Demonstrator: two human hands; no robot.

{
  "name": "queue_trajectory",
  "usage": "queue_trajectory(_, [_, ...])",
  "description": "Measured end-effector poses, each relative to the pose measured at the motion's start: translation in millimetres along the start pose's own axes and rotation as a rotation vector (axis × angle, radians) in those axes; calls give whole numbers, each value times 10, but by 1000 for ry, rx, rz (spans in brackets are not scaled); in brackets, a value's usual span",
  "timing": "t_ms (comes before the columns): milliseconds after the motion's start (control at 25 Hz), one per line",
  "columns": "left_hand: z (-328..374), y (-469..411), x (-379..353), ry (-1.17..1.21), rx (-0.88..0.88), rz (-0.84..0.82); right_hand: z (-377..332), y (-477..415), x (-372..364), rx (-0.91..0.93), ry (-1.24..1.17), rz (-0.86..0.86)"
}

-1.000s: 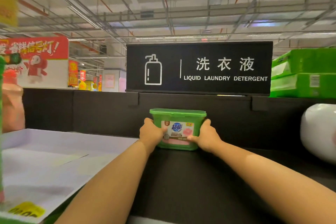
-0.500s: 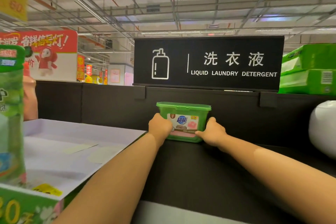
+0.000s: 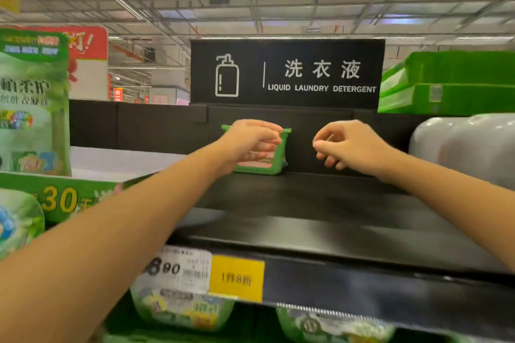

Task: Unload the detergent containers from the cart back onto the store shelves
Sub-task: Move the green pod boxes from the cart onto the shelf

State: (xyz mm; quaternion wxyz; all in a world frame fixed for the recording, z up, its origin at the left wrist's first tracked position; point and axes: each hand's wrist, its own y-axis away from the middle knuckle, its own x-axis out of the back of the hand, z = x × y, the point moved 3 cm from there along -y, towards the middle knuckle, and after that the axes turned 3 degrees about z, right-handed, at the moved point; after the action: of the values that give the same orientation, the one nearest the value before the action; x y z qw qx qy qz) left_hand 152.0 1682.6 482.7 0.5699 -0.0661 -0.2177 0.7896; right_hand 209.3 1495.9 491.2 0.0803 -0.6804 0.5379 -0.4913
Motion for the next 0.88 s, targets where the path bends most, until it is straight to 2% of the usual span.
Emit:
queue_trajectory(160, [257, 748, -40, 20, -197, -53, -221, 667, 323, 149, -27, 26])
queue_trajectory(280, [264, 1393, -70, 102, -295, -110, -247, 1194, 515, 129, -185, 55])
queue_trajectory(440, [-37, 2005, -219, 147, -266, -102, -189, 1890, 656, 120, -310, 167])
queue_trajectory(640, [-458, 2568, -380, 225, -240, -33, -38, 2730, 536, 37, -250, 238])
queue_trajectory(760, [-752, 2767, -567, 212, -144, -169, 64, 3200, 430, -116, -300, 229])
queue_trajectory(880, [-1149, 2930, -752, 246, 48, -293, 182, 3797, 246, -318, -352, 299])
